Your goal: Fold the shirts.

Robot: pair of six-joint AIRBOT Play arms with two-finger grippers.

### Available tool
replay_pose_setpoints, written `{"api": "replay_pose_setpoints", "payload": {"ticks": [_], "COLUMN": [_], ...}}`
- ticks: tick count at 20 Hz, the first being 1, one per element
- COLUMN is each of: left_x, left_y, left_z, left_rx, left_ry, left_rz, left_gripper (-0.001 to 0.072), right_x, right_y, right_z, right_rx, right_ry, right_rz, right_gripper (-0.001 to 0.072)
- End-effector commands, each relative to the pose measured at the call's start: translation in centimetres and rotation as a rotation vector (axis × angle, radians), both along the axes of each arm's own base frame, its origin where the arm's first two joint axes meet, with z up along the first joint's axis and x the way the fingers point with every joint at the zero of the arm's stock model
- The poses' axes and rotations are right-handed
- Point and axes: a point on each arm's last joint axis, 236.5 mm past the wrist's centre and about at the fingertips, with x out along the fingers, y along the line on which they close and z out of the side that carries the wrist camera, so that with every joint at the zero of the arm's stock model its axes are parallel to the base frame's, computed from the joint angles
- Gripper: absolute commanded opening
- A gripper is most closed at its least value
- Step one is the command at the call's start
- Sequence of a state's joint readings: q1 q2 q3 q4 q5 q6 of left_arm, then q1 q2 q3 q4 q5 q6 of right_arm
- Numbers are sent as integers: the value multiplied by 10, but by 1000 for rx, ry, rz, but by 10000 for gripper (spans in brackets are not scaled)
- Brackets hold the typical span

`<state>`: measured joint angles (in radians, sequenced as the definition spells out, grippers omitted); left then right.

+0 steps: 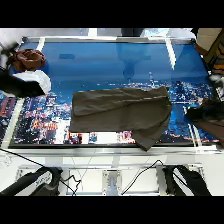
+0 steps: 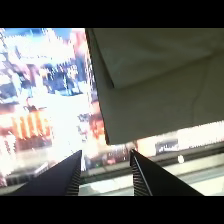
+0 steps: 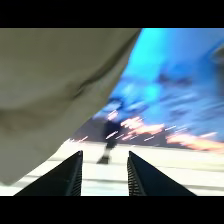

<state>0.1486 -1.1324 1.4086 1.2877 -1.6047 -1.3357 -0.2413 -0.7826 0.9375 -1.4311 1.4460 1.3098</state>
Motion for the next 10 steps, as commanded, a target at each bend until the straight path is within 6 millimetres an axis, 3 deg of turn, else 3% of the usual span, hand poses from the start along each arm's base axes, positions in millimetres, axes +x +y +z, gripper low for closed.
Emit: {"api": "replay_pose_setpoints", "payload": {"ticks": [1,3,5,7,10], "left_x": [-18,-19,-18,-16,-10], "left_y": [-15,-27,-33,-33,-32], "left_z": [-71,-88,-94,-95,-94], "left_rx": [-77,-132,-164,-160,-158], "left_ry": [130,138,137,124,101], "left_rz": [15,22,25,22,27], "left_gripper": [368,368,368,368,368], "right_x": [-23,-27,-26,-27,-14], "right_y": [38,43,34,26,29], "right_z": [-76,-102,-120,-129,-130], "right_rx": [182,214,223,279,455], "right_ry": [152,164,153,142,62], "right_rz": [-18,-63,-168,-281,-408], "right_gripper": [339,340,340,340,340]}}
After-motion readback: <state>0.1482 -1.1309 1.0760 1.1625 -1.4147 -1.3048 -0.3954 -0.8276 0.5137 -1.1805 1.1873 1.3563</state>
